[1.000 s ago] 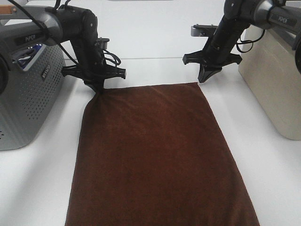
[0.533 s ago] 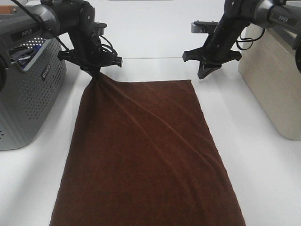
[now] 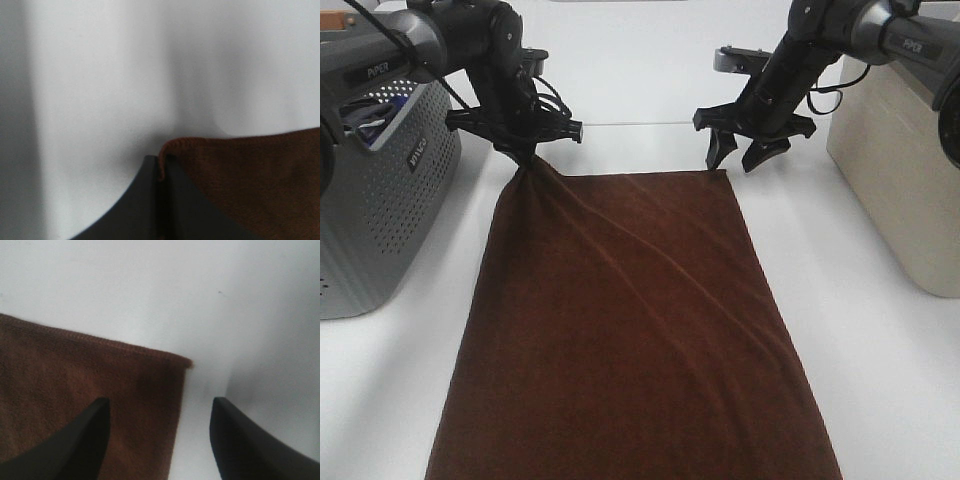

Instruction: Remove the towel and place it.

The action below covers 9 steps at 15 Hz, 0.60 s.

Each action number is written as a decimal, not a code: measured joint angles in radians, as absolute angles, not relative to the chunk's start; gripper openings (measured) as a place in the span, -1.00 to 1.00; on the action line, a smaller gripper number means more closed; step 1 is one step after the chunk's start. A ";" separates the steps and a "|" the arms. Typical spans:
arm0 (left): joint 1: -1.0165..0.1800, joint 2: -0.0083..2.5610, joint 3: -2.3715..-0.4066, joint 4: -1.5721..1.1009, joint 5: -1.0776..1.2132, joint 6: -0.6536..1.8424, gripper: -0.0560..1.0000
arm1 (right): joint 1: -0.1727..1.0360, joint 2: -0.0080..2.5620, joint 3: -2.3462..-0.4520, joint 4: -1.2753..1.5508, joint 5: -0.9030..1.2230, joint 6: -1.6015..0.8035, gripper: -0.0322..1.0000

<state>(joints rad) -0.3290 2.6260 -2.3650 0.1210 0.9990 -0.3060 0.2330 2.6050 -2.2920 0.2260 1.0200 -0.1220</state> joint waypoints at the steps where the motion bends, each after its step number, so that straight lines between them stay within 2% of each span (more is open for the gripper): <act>1: -0.330 2.626 -2.365 0.121 1.000 -0.306 -0.89 | 0.243 2.621 -2.292 0.222 1.009 -0.123 0.16; 3: -0.331 2.626 -2.365 0.118 1.004 -0.306 -0.89 | 0.252 2.629 -2.293 0.207 0.999 -0.127 0.07; 4: -0.333 2.626 -2.365 0.112 1.004 -0.306 -0.89 | 0.254 2.631 -2.293 0.207 0.999 -0.129 -0.06; 7: -0.341 2.626 -2.365 0.102 1.007 -0.306 -0.89 | 0.256 2.637 -2.295 0.208 1.022 -0.133 -0.82; 8: -0.341 2.626 -2.365 0.098 1.007 -0.306 -0.89 | 0.256 2.637 -2.295 0.208 1.028 -0.133 -0.94; 9: -0.341 2.626 -2.365 0.096 1.007 -0.306 -0.89 | 0.256 2.637 -2.301 0.207 1.033 -0.133 -0.94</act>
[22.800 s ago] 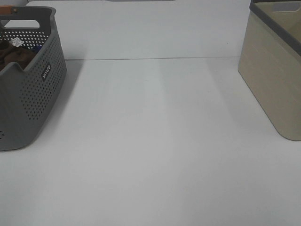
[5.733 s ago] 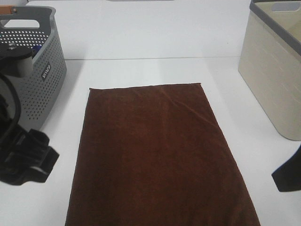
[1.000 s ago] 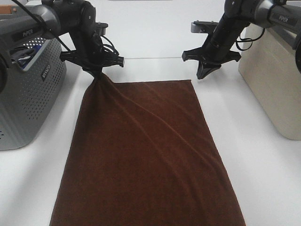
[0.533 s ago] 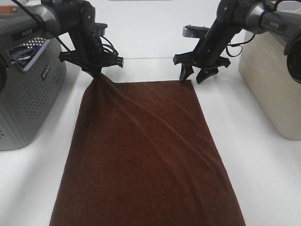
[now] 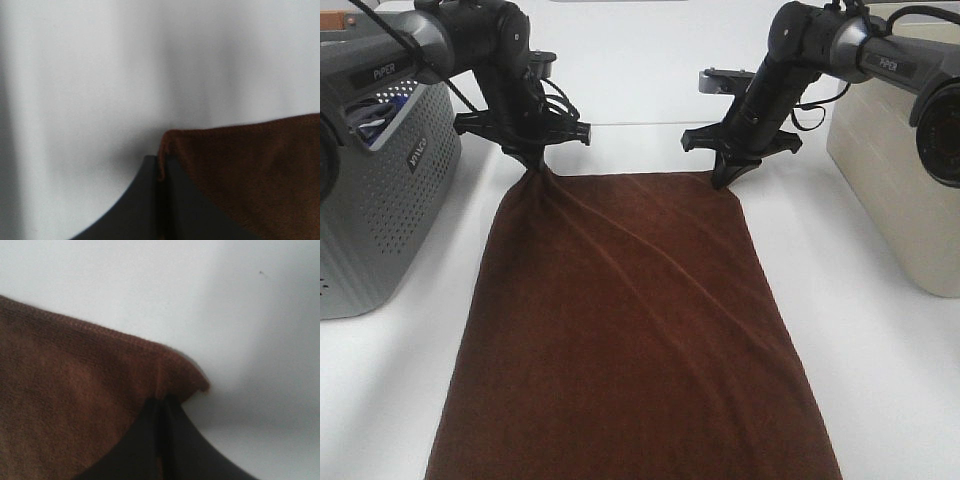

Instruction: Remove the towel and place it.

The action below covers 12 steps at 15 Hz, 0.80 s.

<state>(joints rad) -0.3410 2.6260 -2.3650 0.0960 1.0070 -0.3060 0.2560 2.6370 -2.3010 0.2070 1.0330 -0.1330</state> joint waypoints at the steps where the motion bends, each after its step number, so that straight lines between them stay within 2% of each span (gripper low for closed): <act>1: -0.341 2.626 -2.365 0.096 1.007 -0.306 -0.89 | 0.256 2.638 -2.314 0.187 1.038 -0.133 -0.94; 5: -0.341 2.626 -2.365 0.101 0.976 -0.306 -0.89 | 0.256 2.638 -2.493 0.037 1.047 -0.085 -0.94; 10: -0.341 2.626 -2.365 0.167 0.798 -0.306 -0.89 | 0.256 2.638 -2.516 -0.041 0.959 -0.063 -0.94; 12: -0.336 2.626 -2.365 0.193 0.658 -0.306 -0.89 | 0.256 2.638 -2.516 -0.068 0.879 -0.062 -0.94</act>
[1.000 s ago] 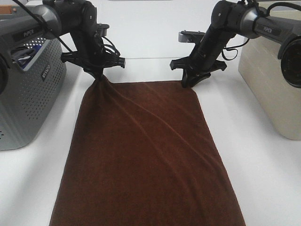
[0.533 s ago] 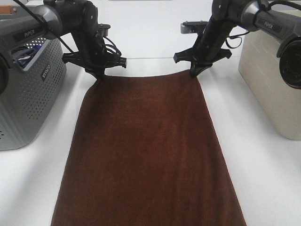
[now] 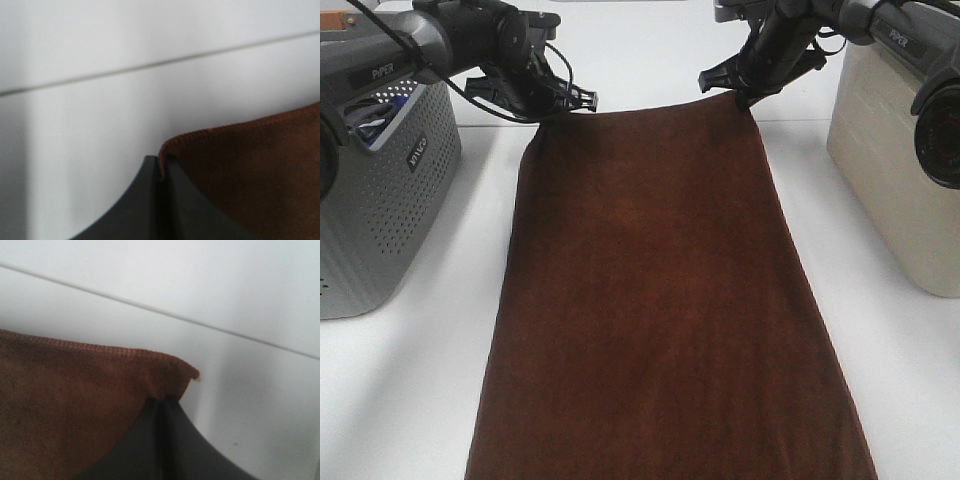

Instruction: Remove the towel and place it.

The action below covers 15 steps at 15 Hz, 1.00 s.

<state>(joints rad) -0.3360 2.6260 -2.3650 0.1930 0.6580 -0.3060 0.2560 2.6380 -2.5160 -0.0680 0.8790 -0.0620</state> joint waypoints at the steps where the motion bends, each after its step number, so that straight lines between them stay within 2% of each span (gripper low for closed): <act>1: -0.325 2.626 -2.365 0.225 0.523 -0.306 -0.89 | 0.256 2.638 -2.516 -0.092 0.794 -0.061 -0.94; 6: -0.302 2.681 -2.365 0.286 0.278 -0.306 -0.89 | 0.228 2.638 -2.516 -0.105 0.609 -0.061 -0.94; 12: -0.299 2.748 -2.365 0.314 0.043 -0.306 -0.88 | 0.209 2.715 -2.516 -0.107 0.517 -0.060 -0.94; 14: -0.297 2.767 -2.365 0.315 0.000 -0.306 -0.77 | 0.209 2.762 -2.516 -0.114 0.487 -0.060 -0.88; 15: -0.295 2.771 -2.365 0.316 0.000 -0.306 -0.61 | 0.209 2.773 -2.516 -0.127 0.479 -0.056 -0.71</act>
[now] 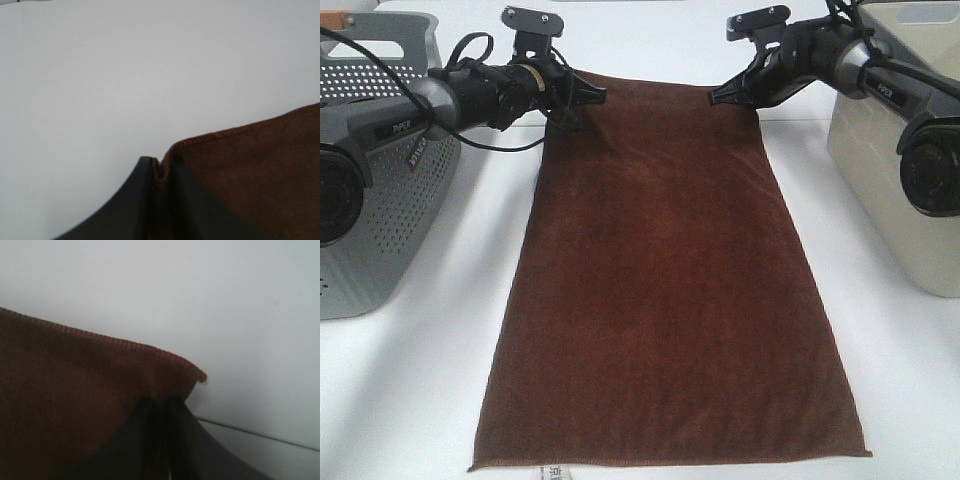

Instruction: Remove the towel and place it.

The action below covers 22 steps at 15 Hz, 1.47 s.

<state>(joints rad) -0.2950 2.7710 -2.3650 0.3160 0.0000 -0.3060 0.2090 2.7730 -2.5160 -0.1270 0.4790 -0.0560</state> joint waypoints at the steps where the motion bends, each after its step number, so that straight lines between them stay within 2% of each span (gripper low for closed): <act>1: -0.293 2.772 -2.365 0.317 0.000 -0.306 -0.38 | 0.209 2.777 -2.516 -0.137 0.470 -0.029 -0.43; 3: -0.288 2.772 -2.365 0.317 -0.015 -0.306 0.15 | 0.209 2.777 -2.516 -0.170 0.460 0.057 0.12; 4: -0.287 2.772 -2.365 0.317 -0.020 -0.306 0.34 | 0.209 2.777 -2.516 -0.202 0.458 0.102 0.35; 5: -0.286 2.770 -2.365 0.317 -0.020 -0.306 0.46 | 0.209 2.777 -2.516 -0.235 0.461 0.134 0.48; 6: -0.286 2.766 -2.365 0.317 -0.020 -0.306 0.50 | 0.209 2.776 -2.516 -0.250 0.468 0.152 0.54; 10: -0.286 2.705 -2.365 0.317 0.054 -0.306 0.52 | 0.209 2.731 -2.516 -0.210 0.564 0.168 0.58; 14: -0.286 2.705 -2.365 0.282 0.227 -0.306 0.69 | 0.209 2.669 -2.516 -0.134 0.650 0.173 0.58; 22: -0.283 2.692 -2.365 0.200 0.434 -0.306 0.77 | 0.209 2.657 -2.516 -0.079 0.813 0.173 0.58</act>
